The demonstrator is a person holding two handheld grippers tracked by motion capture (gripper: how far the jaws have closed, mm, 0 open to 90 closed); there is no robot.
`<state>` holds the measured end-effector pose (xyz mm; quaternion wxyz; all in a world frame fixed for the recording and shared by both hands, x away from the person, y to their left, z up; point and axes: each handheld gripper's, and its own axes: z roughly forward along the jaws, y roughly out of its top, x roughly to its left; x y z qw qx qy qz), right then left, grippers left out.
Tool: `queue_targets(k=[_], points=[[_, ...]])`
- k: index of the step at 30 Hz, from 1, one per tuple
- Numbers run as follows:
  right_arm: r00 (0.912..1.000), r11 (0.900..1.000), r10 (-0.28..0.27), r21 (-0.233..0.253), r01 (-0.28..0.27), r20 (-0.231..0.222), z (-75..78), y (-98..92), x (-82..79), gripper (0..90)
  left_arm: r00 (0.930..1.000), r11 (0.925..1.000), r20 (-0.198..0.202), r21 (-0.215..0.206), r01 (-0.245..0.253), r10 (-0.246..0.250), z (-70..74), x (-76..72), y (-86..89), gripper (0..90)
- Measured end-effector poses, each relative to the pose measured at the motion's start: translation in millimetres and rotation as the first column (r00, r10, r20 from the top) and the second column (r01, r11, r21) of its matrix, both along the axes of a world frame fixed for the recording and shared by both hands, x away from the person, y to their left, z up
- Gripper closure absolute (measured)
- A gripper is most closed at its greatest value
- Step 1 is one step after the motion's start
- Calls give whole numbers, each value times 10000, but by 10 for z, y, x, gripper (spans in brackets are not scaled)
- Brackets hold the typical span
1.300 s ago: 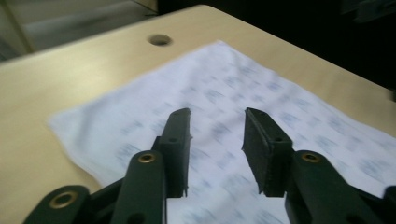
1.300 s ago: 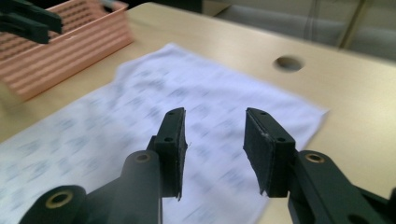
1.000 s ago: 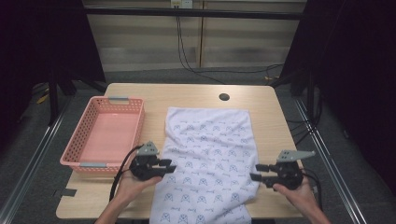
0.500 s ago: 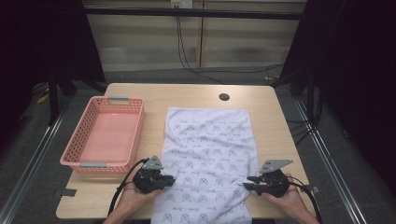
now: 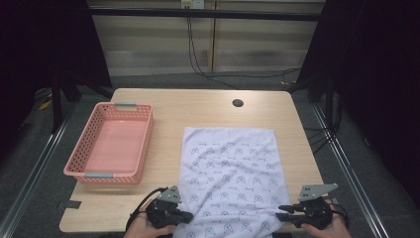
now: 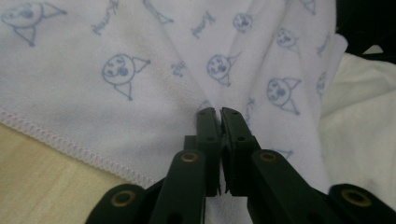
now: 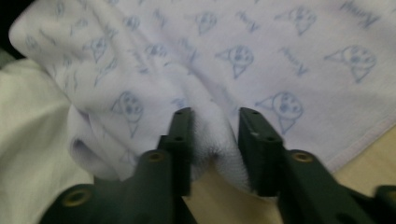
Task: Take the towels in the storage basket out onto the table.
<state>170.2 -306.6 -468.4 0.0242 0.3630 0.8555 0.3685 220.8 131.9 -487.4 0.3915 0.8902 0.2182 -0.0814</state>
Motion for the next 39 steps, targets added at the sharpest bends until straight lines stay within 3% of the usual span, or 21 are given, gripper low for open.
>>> queue_targets(k=[2,4,6,10,13,14,16,17,20,22,24,27,31,33,36,37,39], points=[[9983,9985,-493,270,485,296,13,-22,57,509,9989,9983,196,-399,-418,426,59,86,31,737],[9955,9953,-830,545,805,461,21,-40,159,500,9955,9954,456,-514,-804,828,104,222,34,673],[9907,9924,-1181,429,1154,672,12,-30,329,473,9879,9911,880,-488,-1240,1280,125,398,18,649],[9869,9897,-1428,-12,1433,755,-39,31,653,454,9722,9776,1056,-465,-2052,2091,79,785,-24,606],[9861,9874,-1533,-304,1554,637,-140,79,887,428,9674,9740,1135,-329,-2240,2263,2,960,-67,591],[9857,9863,-1522,-531,1562,722,-170,107,936,426,9675,9735,1086,-156,-2280,2283,-26,987,-87,591],[9857,9857,-1536,-589,1578,697,-225,165,1004,425,9697,9764,1297,357,-2131,2069,-87,1000,-123,593],[9866,9861,-1475,-669,1521,702,-257,193,1030,440,9686,9770,1462,408,-2092,2013,-112,988,-125,629],[9833,9828,-1496,-932,1594,1034,-273,227,1010,679,9697,9775,1489,550,-2037,1937,-111,955,-69,814],[9852,9853,-1391,-852,1478,1000,-276,215,951,785,9770,9818,1153,422,-1853,1794,-116,893,-13,872],[9897,9895,-1163,-766,1227,838,-274,207,851,855,9832,9872,1095,479,-1522,1463,-105,787,15,880],[9935,9920,-953,-772,999,616,-257,200,648,860,9907,9920,731,442,-1185,1150,-96,613,62,884],[9973,9944,-687,-780,706,277,-231,191,367,861,9961,9948,576,739,-706,664,-63,409,63,883],[9987,9943,-506,-936,514,112,-210,191,263,861,9989,9973,258,599,-415,400,-65,328,67,882],[9999,9935,-75,-1132,60,-131,-179,230,144,854,9992,9974,96,599,-402,397,-51,261,89,859],[9998,9937,-53,-1122,33,-172,-174,233,134,814,9990,9977,245,549,-395,382,-39,265,101,822],[9991,9969,-396,-671,406,165,-159,183,168,717,9968,9971,345,191,-733,726,-8,322,113,754]])
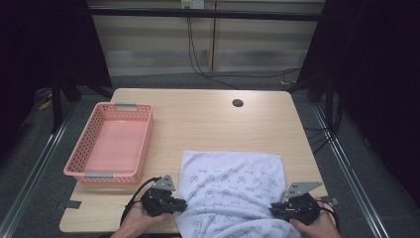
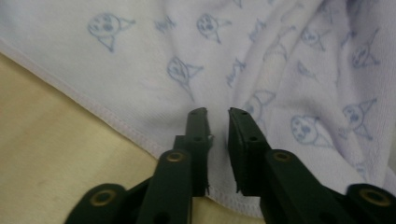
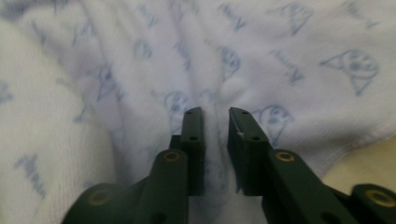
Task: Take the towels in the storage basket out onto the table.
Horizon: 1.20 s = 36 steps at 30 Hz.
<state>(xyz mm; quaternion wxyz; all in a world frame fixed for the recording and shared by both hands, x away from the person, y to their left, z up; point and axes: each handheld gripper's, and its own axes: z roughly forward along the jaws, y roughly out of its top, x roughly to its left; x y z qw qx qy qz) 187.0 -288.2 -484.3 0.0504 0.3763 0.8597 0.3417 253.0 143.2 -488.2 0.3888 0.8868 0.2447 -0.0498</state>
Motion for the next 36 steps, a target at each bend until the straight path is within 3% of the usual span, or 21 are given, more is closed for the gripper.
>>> queue_targets(k=[2,4,6,8,10,12,16,18,20,22,23,26,28,29,32,34,36], points=[[9948,9937,-931,669,903,406,44,-107,126,597,9987,9986,253,-292,-436,444,63,110,-5,703],[9817,9847,-1579,906,1485,1065,107,-214,314,565,9940,9929,470,-715,-948,983,109,274,-30,663],[9687,9802,-1958,598,1887,1527,163,-275,541,545,9856,9895,920,-420,-1382,1416,118,479,-87,632],[9598,9751,-2219,438,2176,1720,169,-307,792,506,9819,9858,911,-400,-1629,1659,87,689,-140,613],[9594,9729,-2307,208,2304,1626,124,-322,1033,485,9726,9789,1103,-221,-2033,2045,47,863,-178,593],[9576,9698,-2405,-10,2438,1589,50,-326,1225,465,9657,9710,1016,-322,-2369,2390,2,995,-193,565],[9490,9579,-2794,-258,2860,1460,-76,-326,1415,436,9504,9574,1179,-85,-2888,2878,-90,1137,-200,502],[9528,9579,-2718,-570,2814,1352,-129,-310,1445,437,9473,9531,1184,203,-3020,2977,-139,1172,-186,483],[9499,9553,-2704,-790,2849,1567,-167,-290,1436,440,9442,9521,1331,124,-3056,3013,-152,1189,-179,479],[9551,9603,-2587,-687,2705,1446,-162,-279,1416,605,9417,9528,1594,187,-3031,2965,-158,1185,-196,518],[9599,9666,-2427,-494,2516,1402,-166,-260,1395,669,9424,9553,1744,271,-2945,2855,-157,1168,-217,584],[9769,9817,-1833,-325,1879,1094,-151,-180,1297,834,9680,9769,1525,459,-2086,1996,-134,1075,-275,839],[9829,9864,-1600,-224,1627,913,-142,-128,1181,857,9807,9856,1075,256,-1671,1635,-133,985,-262,869],[9829,9864,-1600,-224,1627,913,-142,-128,1181,857,9807,9856,1075,256,-1671,1635,-133,985,-262,874],[9914,9924,-1230,134,1225,457,-126,-125,908,864,9920,9931,456,10,-1177,1175,-130,762,-178,875],[9943,9944,-1039,221,1033,245,-120,-125,737,864,9943,9954,460,-93,-957,961,-103,609,-144,875],[9951,9955,-934,169,928,330,-90,-123,546,863,9922,9949,784,-360,-941,967,-13,481,-101,875]])
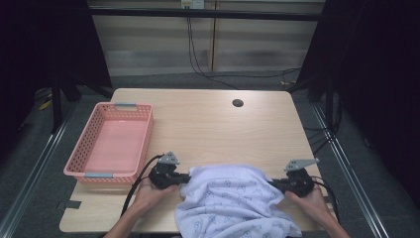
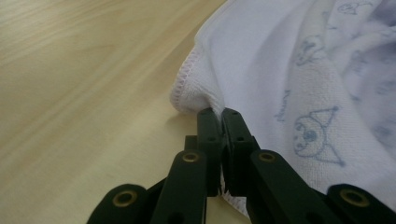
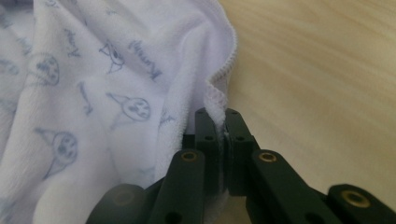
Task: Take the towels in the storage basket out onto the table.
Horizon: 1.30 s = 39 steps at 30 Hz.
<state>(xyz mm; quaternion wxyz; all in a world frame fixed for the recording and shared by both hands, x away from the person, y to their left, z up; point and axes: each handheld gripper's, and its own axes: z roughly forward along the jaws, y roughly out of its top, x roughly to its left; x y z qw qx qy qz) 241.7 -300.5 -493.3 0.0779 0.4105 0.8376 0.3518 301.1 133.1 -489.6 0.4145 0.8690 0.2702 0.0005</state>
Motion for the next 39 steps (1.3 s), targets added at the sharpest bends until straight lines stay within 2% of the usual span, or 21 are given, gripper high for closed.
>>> queue_targets(k=[1,3,5,7,11,13,14,15,19,21,23,25,26,28,29,31,34,35,36,37,39], points=[[10000,9999,-18,139,17,86,45,-22,-70,863,9999,9986,104,-504,-130,135,74,-26,40,875],[9982,9962,-272,844,227,526,179,-96,-146,864,9979,9913,504,-1269,-342,409,252,-45,107,875],[9930,9919,-577,1185,454,1030,353,-156,-150,865,9933,9842,995,-1726,-403,582,434,-44,128,876],[9847,9889,-819,1357,610,1541,544,-200,-81,865,9883,9777,1328,-2046,-471,754,609,11,135,876],[9589,9808,-1280,1759,845,2530,948,-237,166,865,9745,9705,1899,-2294,-742,1194,919,214,128,876],[9462,9766,-1448,1953,898,2892,1133,-251,298,865,9645,9657,2224,-2451,-860,1423,1085,297,128,876],[9393,9753,-1546,1989,956,3064,1222,-253,353,865,9576,9625,2445,-2568,-876,1524,1173,334,138,876],[9329,9728,-1625,2102,970,3215,1305,-254,401,865,9533,9559,2508,-2776,-956,1682,1259,366,151,876],[9049,9685,-1792,2307,934,3860,1623,-259,482,865,9336,9484,3009,-3008,-1007,1945,1561,445,201,877],[8896,9635,-1923,2519,909,4143,1771,-281,478,865,9280,9451,3158,-3127,-948,1975,1668,468,207,877],[8741,9595,-2058,2662,919,4400,1910,-311,470,865,9195,9498,3396,-2983,-942,1979,1757,501,193,877],[8625,9613,-2088,2590,943,4609,2030,-335,492,866,9155,9527,3513,-2893,-931,1961,1834,548,172,877],[8590,9602,-2143,2618,978,4650,2081,-344,517,866,9132,9506,3543,-2955,-951,2015,1864,584,163,877],[8547,9592,-2238,2612,1080,4685,2158,-362,601,866,9111,9518,3547,-2873,-1073,2098,1918,668,135,877],[8561,9582,-2270,2635,1111,4644,2187,-366,654,866,9082,9522,3584,-2828,-1152,2163,1940,721,119,877],[8531,9579,-2347,2600,1215,4660,2236,-360,766,866,9052,9483,3526,-2863,-1372,2374,1983,827,97,878],[8513,9542,-2468,2692,1303,4630,2286,-345,925,866,8979,9471,3579,-2789,-1590,2562,2045,978,91,878],[8517,9540,-2475,2695,1310,4620,2296,-344,976,866,8979,9471,3579,-2789,-1590,2562,2045,978,91,878],[8526,9540,-2491,2680,1344,4593,2302,-337,1044,866,8972,9448,3546,-2829,-1653,2631,2069,1042,106,878],[8526,9540,-2491,2680,1344,4593,2302,-337,1044,866,8933,9404,3545,-2917,-1751,2763,2085,1095,118,878],[8547,9502,-2602,2763,1440,4493,2290,-308,1218,866,8871,9336,3468,-2931,-2061,3047,2116,1221,132,878]])
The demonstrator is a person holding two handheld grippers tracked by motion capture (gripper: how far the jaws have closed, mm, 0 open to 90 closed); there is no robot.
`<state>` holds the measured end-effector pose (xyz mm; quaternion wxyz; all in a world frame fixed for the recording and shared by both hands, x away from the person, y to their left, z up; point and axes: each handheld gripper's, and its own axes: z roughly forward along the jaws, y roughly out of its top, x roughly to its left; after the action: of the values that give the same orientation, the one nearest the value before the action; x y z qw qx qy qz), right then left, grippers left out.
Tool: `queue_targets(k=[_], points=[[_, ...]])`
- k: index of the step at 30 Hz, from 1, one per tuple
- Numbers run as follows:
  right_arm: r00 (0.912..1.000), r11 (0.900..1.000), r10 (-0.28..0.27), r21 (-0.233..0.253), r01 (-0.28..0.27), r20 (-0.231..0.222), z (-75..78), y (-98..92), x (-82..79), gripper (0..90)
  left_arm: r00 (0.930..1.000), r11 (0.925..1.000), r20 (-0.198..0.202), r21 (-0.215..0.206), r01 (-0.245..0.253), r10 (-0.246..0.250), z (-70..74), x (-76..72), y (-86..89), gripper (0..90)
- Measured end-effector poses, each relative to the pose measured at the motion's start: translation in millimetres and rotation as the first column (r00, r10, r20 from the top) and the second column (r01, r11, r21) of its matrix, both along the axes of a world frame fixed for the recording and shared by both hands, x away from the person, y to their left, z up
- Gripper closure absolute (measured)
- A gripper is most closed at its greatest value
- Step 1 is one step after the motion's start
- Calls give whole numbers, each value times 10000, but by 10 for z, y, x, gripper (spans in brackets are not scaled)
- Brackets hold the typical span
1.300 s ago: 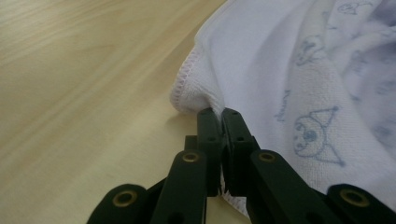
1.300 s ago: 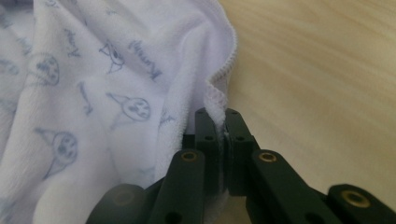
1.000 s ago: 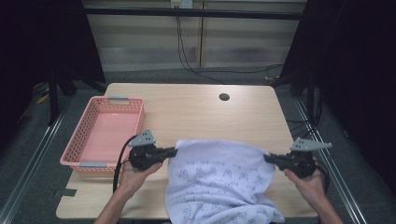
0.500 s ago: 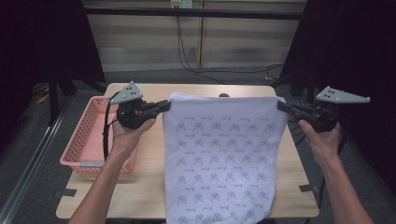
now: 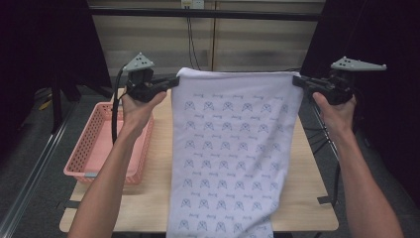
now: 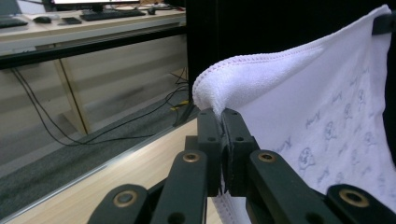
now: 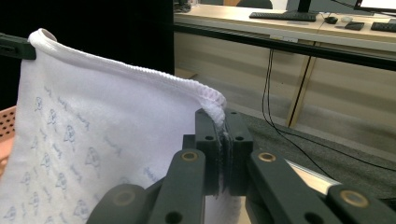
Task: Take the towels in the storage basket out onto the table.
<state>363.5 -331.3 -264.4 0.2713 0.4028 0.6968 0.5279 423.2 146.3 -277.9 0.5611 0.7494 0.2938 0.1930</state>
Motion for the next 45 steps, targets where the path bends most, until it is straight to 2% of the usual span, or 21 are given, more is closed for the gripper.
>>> queue_targets(k=[4,6,7,9,10,12,15,18,21,24,28,29,30,34,37,40,42,44,45], points=[[9997,9999,-139,-43,138,-215,-46,48,206,867,9998,9996,95,-199,-182,184,56,124,27,878],[9995,9998,-200,94,202,-260,-34,43,296,867,9995,9995,121,156,-280,278,103,188,18,878],[9995,9997,-225,121,228,-227,-20,41,334,867,9995,9995,191,159,-262,259,127,215,15,878],[9992,9990,-372,253,376,-169,13,33,392,867,9996,9993,104,-277,-253,256,141,248,18,878],[9991,9985,-404,352,409,-160,20,27,411,867,9997,9991,49,-331,-257,258,121,255,7,878],[9987,9982,-442,404,452,-244,-15,8,428,867,9999,9998,-15,-138,-148,148,42,247,-23,878],[9981,9981,-294,528,322,-537,-174,-40,390,867,9998,10000,-201,49,44,-43,-108,193,-28,878],[9974,9985,-59,530,97,-715,-338,-61,273,868,9988,9995,-399,-184,270,-277,-248,95,-3,878],[9964,9978,238,640,-187,-811,-464,-70,111,868,9978,9988,-465,57,480,-477,-382,-47,9,877],[9933,9968,555,630,-492,-1018,-596,-69,-43,868,9960,9973,-517,-1,730,-729,-509,-231,41,877],[9869,9940,1035,480,-983,-1234,-761,-52,-297,868,9918,9941,-699,63,1081,-1074,-685,-504,99,877],[9856,9934,1105,439,-1056,-1280,-800,-52,-368,868,9918,9941,-699,63,1081,-1074,-685,-504,99,877],[9830,9917,1254,466,-1201,-1344,-840,-55,-433,868,9897,9926,-780,73,1213,-1204,-783,-632,140,877],[9742,9881,1531,377,-1489,-1660,-1027,-44,-688,868,9840,9897,-1056,-211,1418,-1433,-973,-887,194,877],[9660,9848,1735,367,-1696,-1918,-1183,-29,-889,869,9769,9851,-1290,-26,1717,-1706,-1143,-1111,218,877],[9542,9813,1918,273,-1907,-2295,-1361,-28,-1082,868,9674,9816,-1759,243,1892,-1821,-1331,-1281,265,877],[9431,9773,2116,462,-2067,-2566,-1481,-24,-1196,868,9578,9793,-2167,308,2002,-1889,-1464,-1397,297,877],[9292,9735,2266,378,-2256,-2919,-1599,15,-1321,868,9474,9763,-2543,438,2120,-1943,-1599,-1516,331,877],[9219,9704,2367,273,-2400,-3068,-1654,41,-1382,868,9445,9752,-2655,534,2149,-1936,-1652,-1566,351,877]])
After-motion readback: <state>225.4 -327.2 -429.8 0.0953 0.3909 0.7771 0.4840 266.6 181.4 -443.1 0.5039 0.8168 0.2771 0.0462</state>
